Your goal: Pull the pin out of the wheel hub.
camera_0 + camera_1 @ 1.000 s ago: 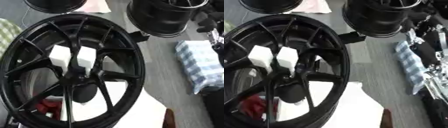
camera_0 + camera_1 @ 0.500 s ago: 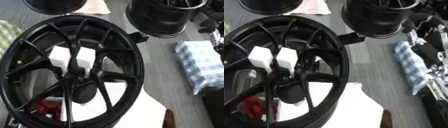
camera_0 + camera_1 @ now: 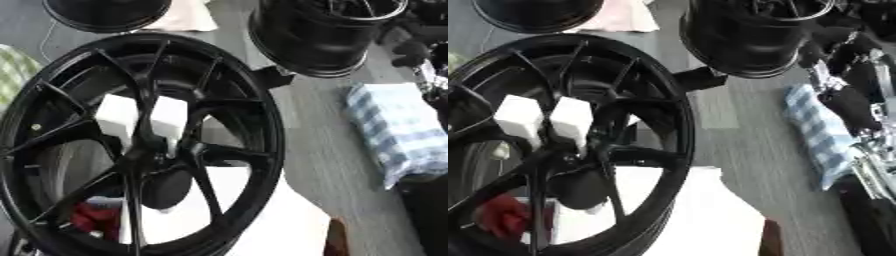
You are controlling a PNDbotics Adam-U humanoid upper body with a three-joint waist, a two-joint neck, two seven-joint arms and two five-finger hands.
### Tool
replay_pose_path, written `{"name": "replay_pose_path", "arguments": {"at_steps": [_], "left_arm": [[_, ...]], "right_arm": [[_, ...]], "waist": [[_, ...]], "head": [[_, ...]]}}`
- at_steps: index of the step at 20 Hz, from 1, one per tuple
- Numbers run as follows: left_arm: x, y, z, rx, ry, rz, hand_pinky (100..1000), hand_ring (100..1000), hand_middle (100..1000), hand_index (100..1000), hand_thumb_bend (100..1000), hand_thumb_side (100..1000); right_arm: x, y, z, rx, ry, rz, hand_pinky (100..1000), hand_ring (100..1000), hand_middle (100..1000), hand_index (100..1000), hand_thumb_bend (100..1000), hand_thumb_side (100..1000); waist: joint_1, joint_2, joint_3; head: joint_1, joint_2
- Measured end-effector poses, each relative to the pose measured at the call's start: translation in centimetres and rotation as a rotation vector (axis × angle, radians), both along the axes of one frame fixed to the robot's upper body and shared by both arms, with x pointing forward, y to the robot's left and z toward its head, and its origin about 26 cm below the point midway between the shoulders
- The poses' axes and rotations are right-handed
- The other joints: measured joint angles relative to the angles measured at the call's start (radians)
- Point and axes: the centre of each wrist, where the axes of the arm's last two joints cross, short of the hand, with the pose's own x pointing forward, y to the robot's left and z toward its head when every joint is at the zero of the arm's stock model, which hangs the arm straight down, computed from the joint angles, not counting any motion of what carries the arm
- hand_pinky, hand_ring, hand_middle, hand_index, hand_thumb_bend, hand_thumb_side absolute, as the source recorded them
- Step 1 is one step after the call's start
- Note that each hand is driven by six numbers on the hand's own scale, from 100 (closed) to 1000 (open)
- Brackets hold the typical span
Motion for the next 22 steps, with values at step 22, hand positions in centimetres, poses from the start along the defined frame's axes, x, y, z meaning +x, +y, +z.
{"name": "replay_pose_path", "arguments": {"at_steps": [22], "left_arm": [[0.8,-6.2,-0.5,0.086,0.110,-0.072,885,780,700,875,100,705]], "right_arm": [[0.2,0.2,0.3,-0.001,0.003,0.018,635,681,586,690,254,335]], "waist": [[0.007,0.000,-0.016]], "head": [[0.039,0.000]]}}
